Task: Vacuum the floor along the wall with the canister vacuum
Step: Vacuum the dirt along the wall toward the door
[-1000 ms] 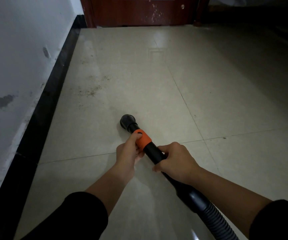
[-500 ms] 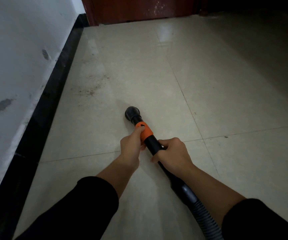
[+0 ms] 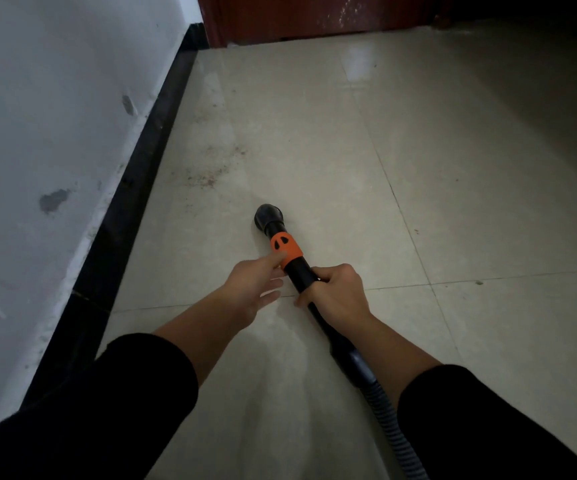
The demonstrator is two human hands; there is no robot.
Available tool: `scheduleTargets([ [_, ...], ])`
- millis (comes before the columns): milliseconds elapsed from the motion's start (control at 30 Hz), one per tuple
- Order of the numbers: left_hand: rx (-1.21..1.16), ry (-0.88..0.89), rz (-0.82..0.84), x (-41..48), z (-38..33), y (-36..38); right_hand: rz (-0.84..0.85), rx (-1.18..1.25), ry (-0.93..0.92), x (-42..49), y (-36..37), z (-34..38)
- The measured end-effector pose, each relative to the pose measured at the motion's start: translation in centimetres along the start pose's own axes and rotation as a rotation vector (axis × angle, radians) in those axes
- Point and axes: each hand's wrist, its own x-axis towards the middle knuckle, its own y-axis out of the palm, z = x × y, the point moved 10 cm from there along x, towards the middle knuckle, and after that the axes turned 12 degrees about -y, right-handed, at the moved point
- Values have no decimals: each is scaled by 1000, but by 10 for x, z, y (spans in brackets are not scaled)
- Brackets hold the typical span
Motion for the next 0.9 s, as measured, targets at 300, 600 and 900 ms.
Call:
scheduleTargets([
  [300,-139,-15,29,21,3,16,13,-3,17,-3,-8,-7],
  [600,-307,-35,148,36,-5,33,91,-111,16,12,-25,1],
  [900,-438,-60,186,51,-19,24,167,-377,12,41,-15,21],
])
